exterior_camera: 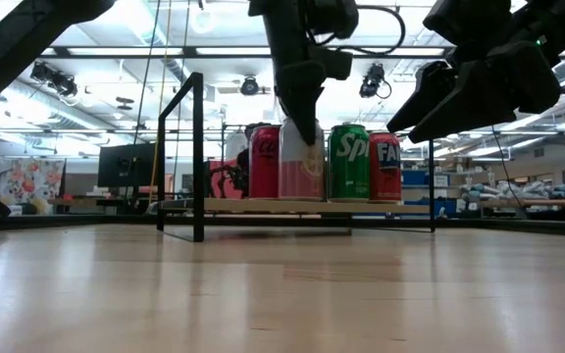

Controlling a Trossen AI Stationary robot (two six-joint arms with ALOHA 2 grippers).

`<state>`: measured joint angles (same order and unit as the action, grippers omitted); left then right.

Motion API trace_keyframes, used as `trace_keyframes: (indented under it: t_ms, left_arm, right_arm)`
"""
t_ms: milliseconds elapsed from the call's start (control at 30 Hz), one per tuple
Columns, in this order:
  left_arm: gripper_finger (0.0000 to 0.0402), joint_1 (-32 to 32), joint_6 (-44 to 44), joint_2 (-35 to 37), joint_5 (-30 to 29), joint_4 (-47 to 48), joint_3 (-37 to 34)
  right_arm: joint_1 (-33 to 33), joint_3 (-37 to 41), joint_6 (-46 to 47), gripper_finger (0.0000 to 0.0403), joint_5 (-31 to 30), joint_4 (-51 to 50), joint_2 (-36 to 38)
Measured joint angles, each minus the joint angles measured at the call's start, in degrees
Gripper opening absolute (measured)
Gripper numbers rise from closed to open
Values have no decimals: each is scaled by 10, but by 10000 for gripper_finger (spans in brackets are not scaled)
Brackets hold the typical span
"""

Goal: Place canned beverage on shelf
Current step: Put the white and orange soda can on the shelf aligned with the red soda can, then put the orange soda can on the shelf

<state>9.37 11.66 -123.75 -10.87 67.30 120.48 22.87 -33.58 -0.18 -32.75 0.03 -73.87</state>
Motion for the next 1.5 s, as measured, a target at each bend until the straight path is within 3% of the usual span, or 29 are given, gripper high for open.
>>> trace_keyframes:
  t_ms: [467,667,933,1167,1400,1500]
  left_arm:
    - [362,-13,-5,1,-21,42,107]
    - [362,-49,-25,1,4,24,129]
    - [362,-116,-72,0,12,40,95]
    - [362,-177,-110,1,12,27,54]
    - [362,-230,-131,0,10,-21,-12]
    - [362,-244,-130,0,5,-52,-37]
  right_arm:
    - [0,0,1,378,-2,3,0]
    - [0,0,0,378,2,-5,0]
    - [12,-1,12,378,48,-98,92]
    - [18,-1,93,378,115,-149,177]
    - [52,-62,196,378,138,-326,157]
    - [67,-99,214,378,178,-386,130]
